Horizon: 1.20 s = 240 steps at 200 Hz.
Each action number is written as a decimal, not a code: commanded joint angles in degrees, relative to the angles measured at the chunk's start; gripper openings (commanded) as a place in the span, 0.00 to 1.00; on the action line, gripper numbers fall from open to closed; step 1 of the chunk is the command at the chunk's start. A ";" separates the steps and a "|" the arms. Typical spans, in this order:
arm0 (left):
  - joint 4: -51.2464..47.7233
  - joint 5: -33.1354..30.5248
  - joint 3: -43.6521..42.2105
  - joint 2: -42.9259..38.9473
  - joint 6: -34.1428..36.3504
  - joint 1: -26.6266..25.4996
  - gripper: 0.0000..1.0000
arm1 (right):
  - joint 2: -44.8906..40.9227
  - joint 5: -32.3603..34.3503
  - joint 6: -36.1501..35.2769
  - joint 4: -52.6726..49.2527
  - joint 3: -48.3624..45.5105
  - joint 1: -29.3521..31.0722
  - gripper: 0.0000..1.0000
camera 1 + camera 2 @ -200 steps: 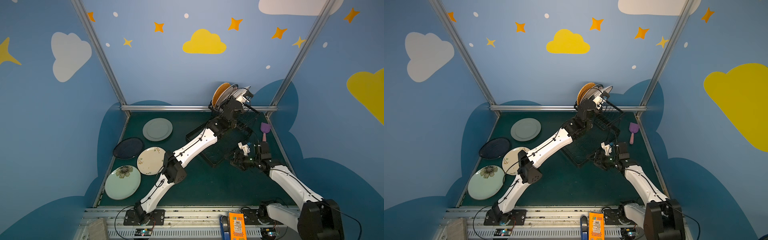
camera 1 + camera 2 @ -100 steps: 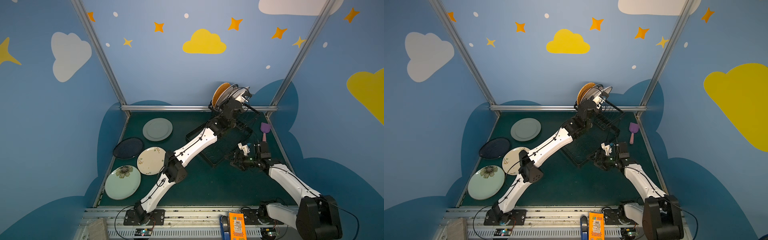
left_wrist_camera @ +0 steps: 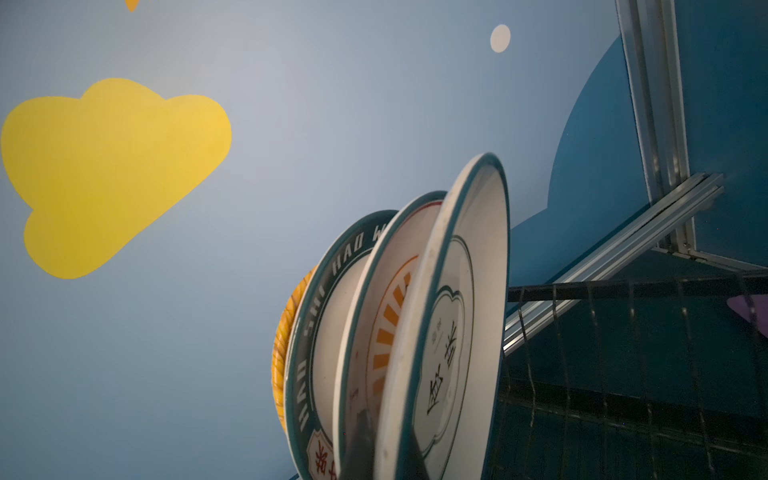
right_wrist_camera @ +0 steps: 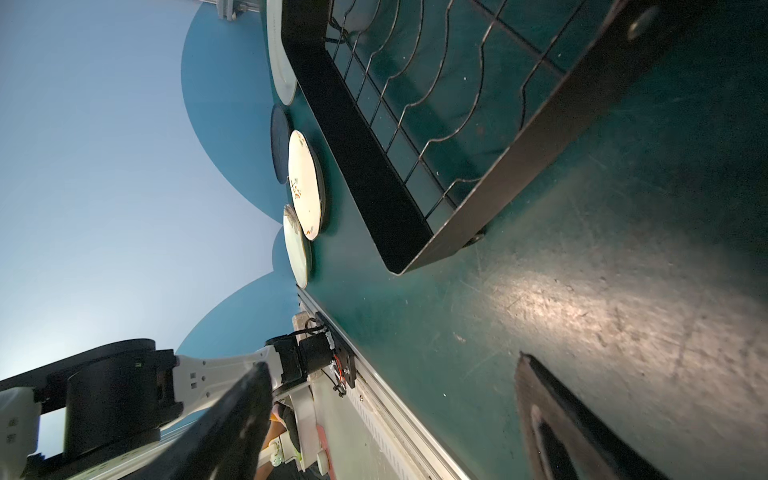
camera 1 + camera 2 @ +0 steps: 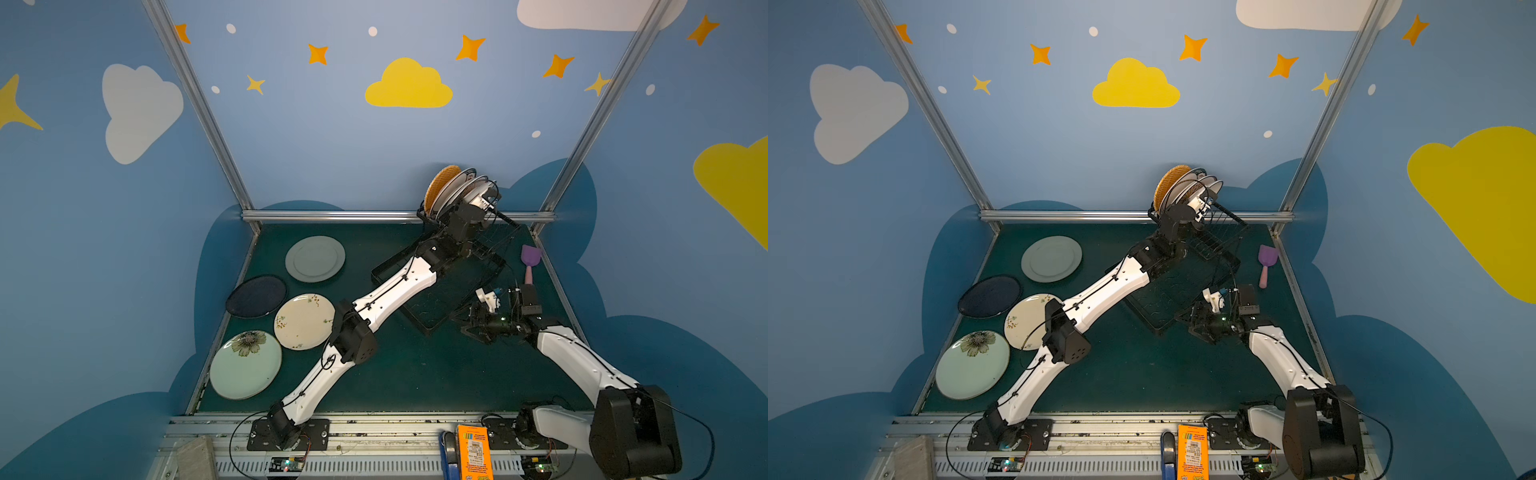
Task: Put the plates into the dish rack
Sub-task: 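Lower the white plate into the rack slot beside the sunburst plates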
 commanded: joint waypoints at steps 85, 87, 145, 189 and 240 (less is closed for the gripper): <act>2.21 -0.91 4.78 2.19 -2.60 0.94 0.04 | 0.84 -1.72 -1.34 -1.09 1.78 -0.94 0.89; 2.27 -0.96 4.82 2.30 -2.65 0.99 0.04 | 0.84 -1.78 -1.34 -1.13 1.78 -0.96 0.89; 3.20 -1.37 5.56 3.64 -2.14 1.00 0.04 | 1.27 -2.57 -2.02 -1.43 1.76 -1.61 0.89; 4.70 -2.66 6.73 5.17 -1.28 1.07 0.10 | 1.63 -3.57 -2.43 -1.92 1.79 -1.96 0.89; 6.34 -2.80 7.07 6.28 -1.18 1.08 0.13 | 1.88 -4.33 -2.78 -2.28 1.61 -2.50 0.89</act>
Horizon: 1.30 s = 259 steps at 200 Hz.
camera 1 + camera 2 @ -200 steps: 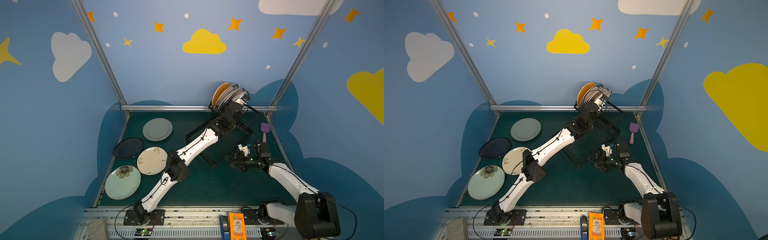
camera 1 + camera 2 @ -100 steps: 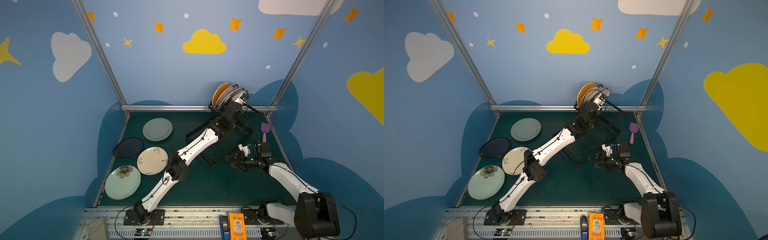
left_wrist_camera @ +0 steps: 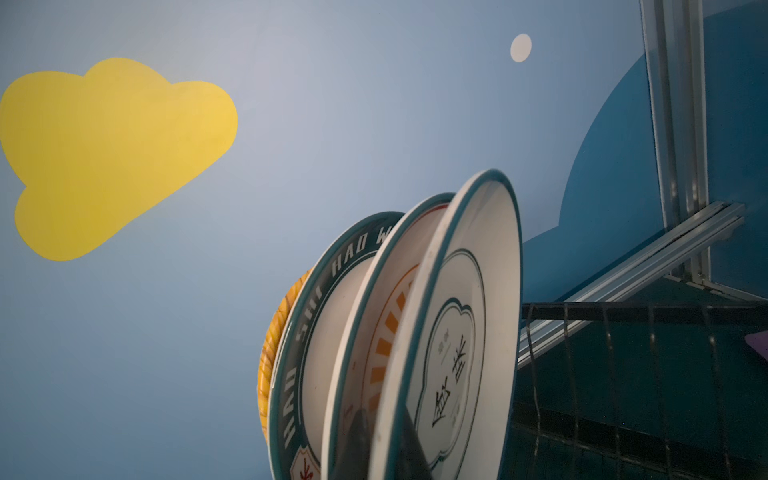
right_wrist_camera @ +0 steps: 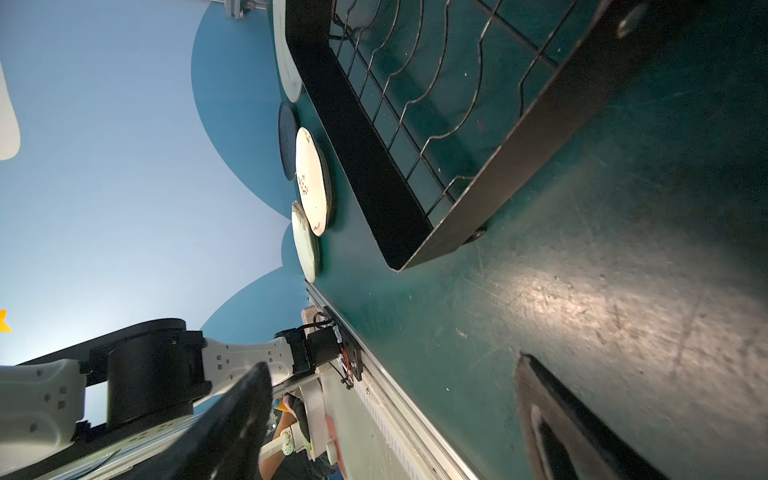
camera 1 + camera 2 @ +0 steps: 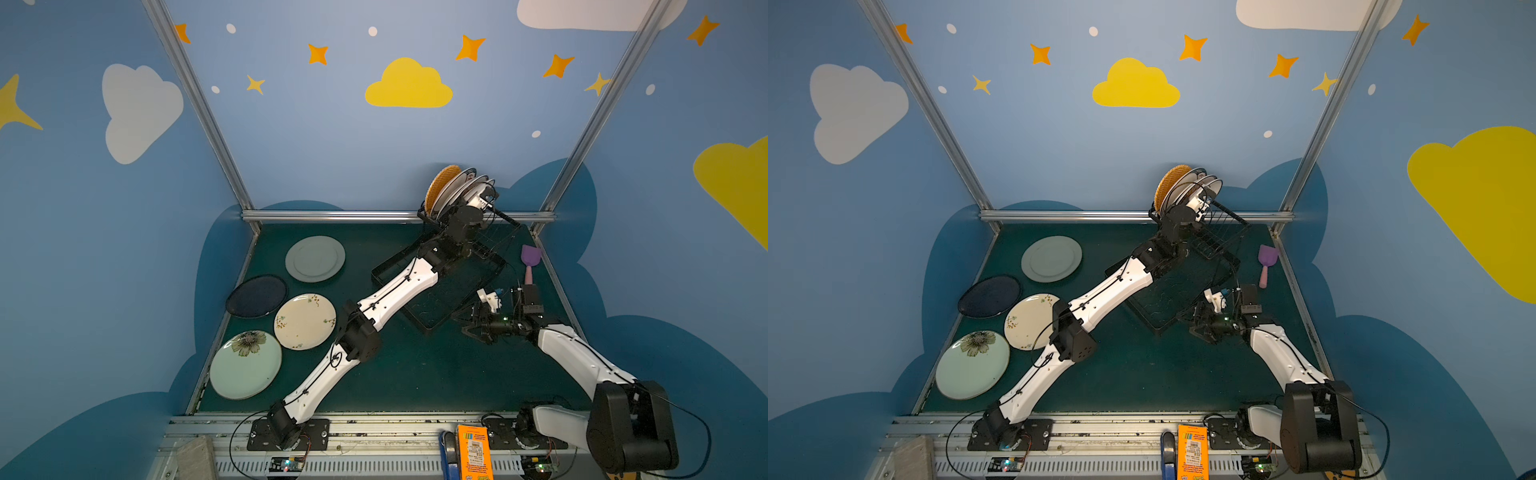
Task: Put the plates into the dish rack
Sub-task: 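Lower the white plate into the rack slot beside the sunburst plates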
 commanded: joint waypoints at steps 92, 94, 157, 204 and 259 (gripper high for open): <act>5.62 -1.90 1.78 2.19 0.41 0.66 0.11 | 1.93 -2.62 -1.00 -0.69 1.30 -0.64 0.89; 5.53 -1.81 1.79 2.19 0.37 0.65 0.13 | 1.96 -2.60 -1.00 -0.57 1.30 -0.70 0.89; 4.16 -1.59 1.74 1.85 -0.20 0.27 0.18 | 2.47 -2.34 -0.86 -0.45 1.50 -0.79 0.89; 2.07 -0.91 1.74 -1.47 -0.80 -0.97 0.32 | 1.50 0.99 -0.82 -2.56 1.68 -0.98 0.89; -2.13 1.56 1.57 -8.25 -3.12 -2.92 0.53 | -0.49 4.00 -0.04 -4.42 1.72 -1.11 0.89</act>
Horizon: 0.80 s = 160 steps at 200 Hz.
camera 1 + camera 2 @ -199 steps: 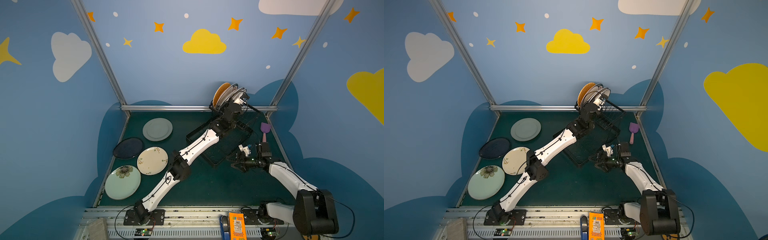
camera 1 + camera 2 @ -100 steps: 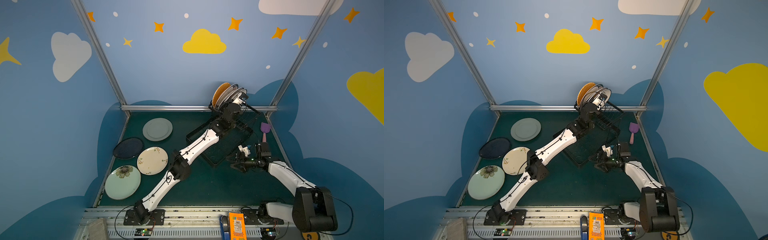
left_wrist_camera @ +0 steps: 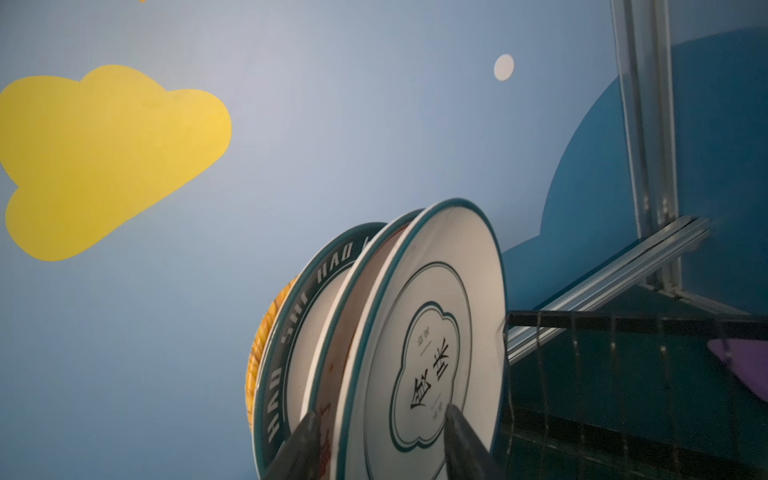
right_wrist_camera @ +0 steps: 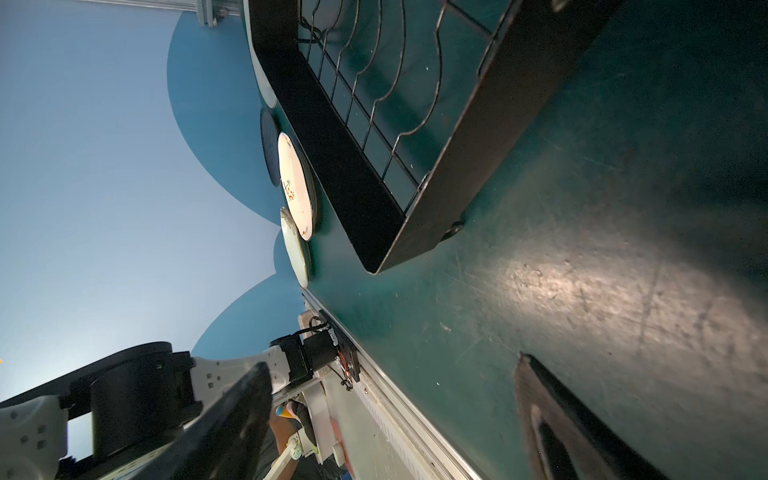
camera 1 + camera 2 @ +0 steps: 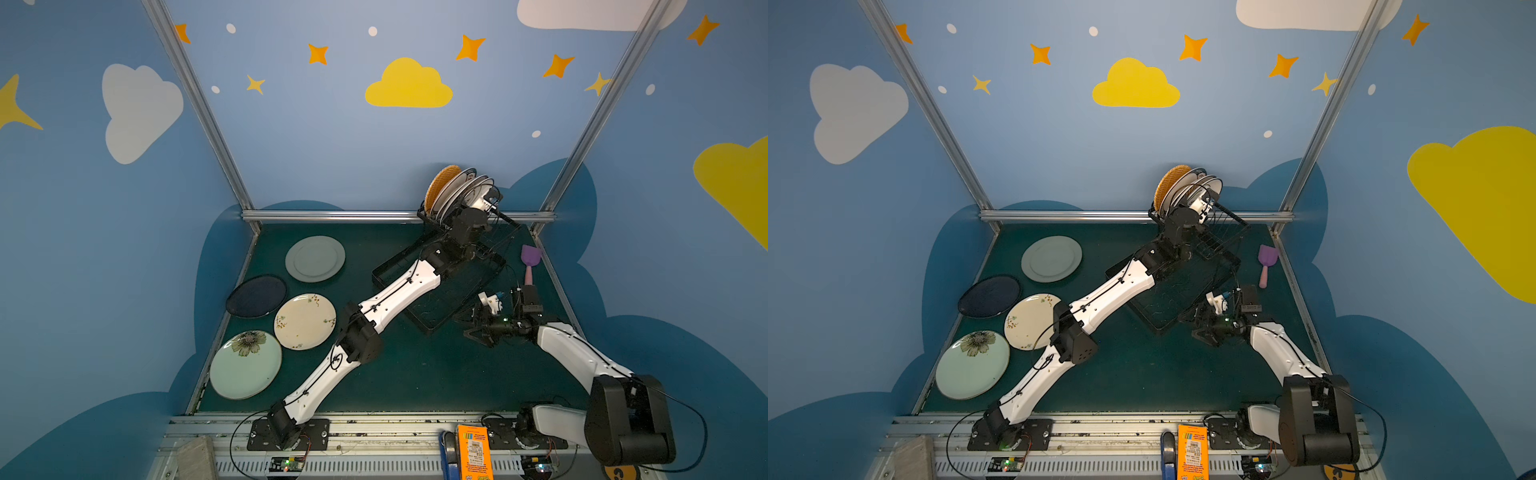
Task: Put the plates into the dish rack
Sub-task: 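Lower the white plate into the rack slot beside the sunburst plates, then open left gripper and withdraw it from the rack toward the table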
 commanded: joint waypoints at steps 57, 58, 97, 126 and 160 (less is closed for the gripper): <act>-17.68 -0.29 1.29 -17.49 -11.51 -3.47 0.70 | -4.04 7.73 -0.03 -5.94 3.94 -0.32 0.89; -18.55 -0.31 1.32 -17.75 -12.00 -3.38 0.70 | -4.05 7.89 -0.04 -6.04 3.96 -0.33 0.89; -33.47 4.73 -22.98 -37.44 -30.88 0.55 0.82 | -5.38 11.61 1.99 -4.71 2.87 -0.62 0.88; -18.01 14.04 -61.69 -60.35 -40.06 6.90 0.93 | -4.03 16.08 2.70 -4.00 4.06 -0.54 0.86; -19.75 32.29 -79.60 -70.89 -45.93 20.20 0.97 | -2.42 21.74 4.45 -1.48 4.92 0.14 0.86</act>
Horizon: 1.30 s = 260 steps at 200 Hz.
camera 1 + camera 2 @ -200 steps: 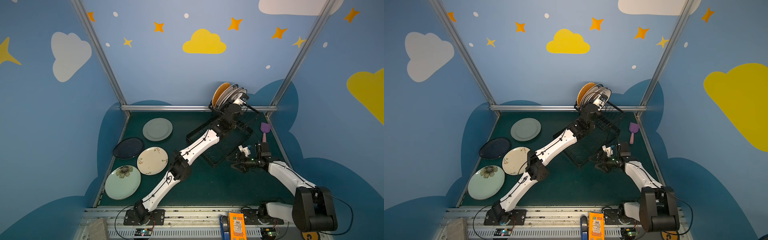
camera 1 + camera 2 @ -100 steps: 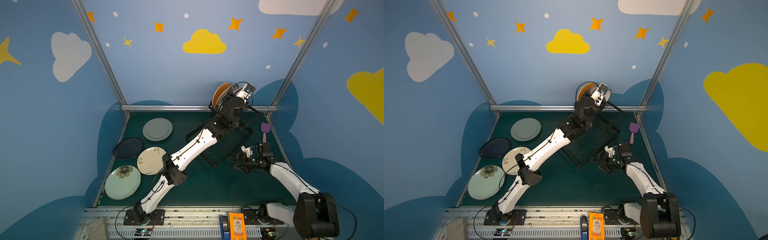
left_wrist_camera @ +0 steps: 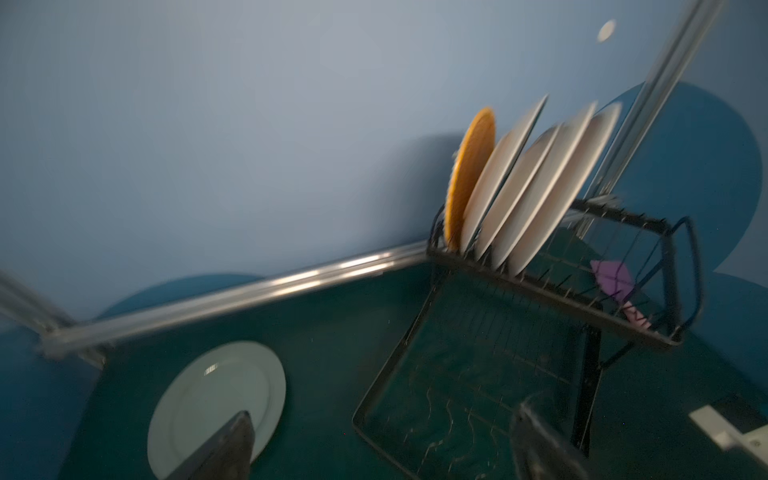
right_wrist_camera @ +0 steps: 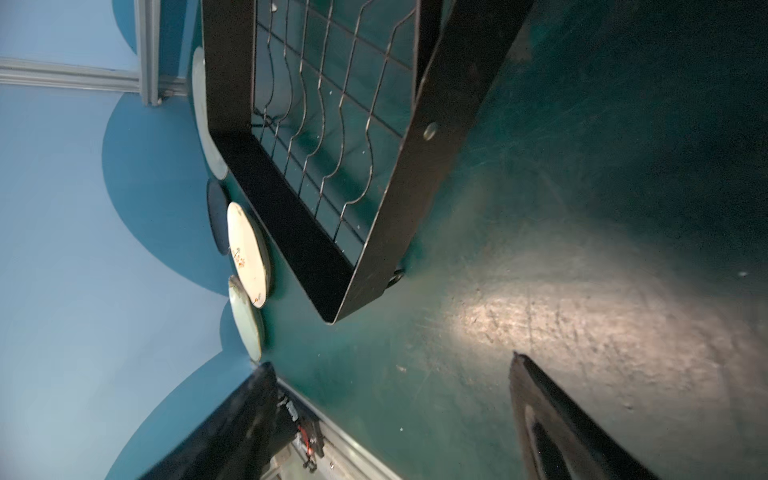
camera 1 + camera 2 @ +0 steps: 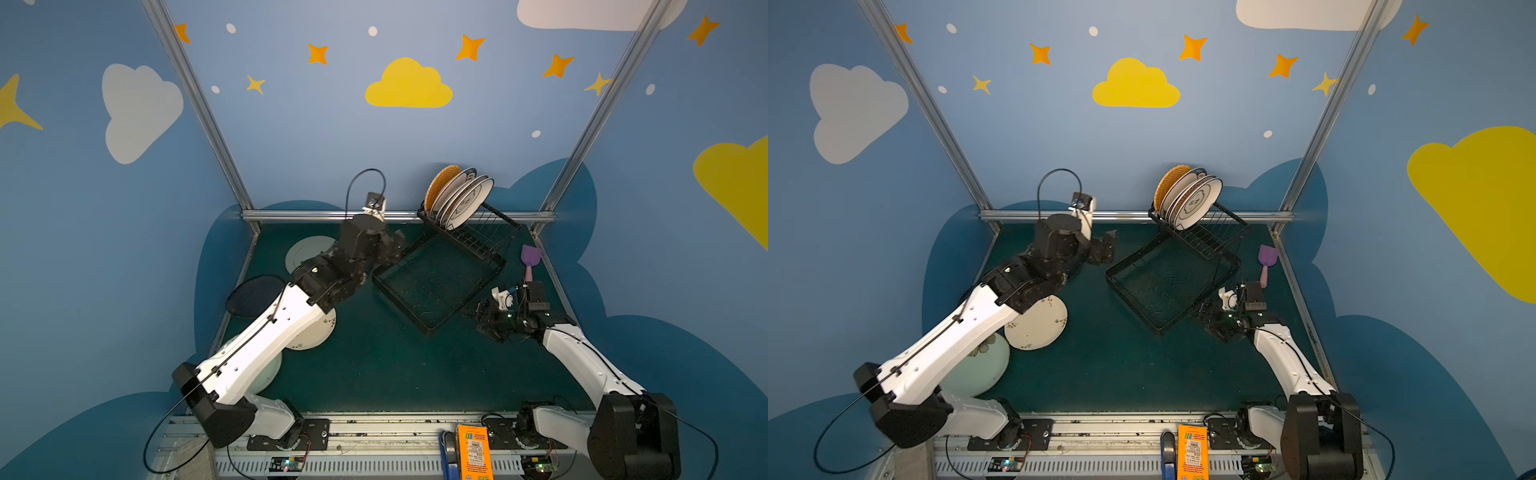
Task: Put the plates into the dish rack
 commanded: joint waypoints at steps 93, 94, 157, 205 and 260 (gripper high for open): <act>-4.55 23.73 4.18 27.45 8.02 11.31 0.90 | 8.78 8.12 5.24 12.01 3.10 3.32 0.86; -4.89 23.44 4.65 27.97 8.18 11.23 0.90 | 8.86 8.11 5.25 12.02 3.12 3.32 0.86; -8.55 17.38 20.38 43.54 10.18 11.41 0.71 | 11.18 7.10 3.36 13.32 3.86 3.35 0.87; -10.41 22.81 25.25 49.24 8.98 11.94 0.50 | 14.56 6.25 2.96 14.90 5.64 3.67 0.88; -10.74 23.99 26.87 52.41 7.72 11.98 0.42 | 16.89 5.75 2.71 15.55 6.92 3.77 0.88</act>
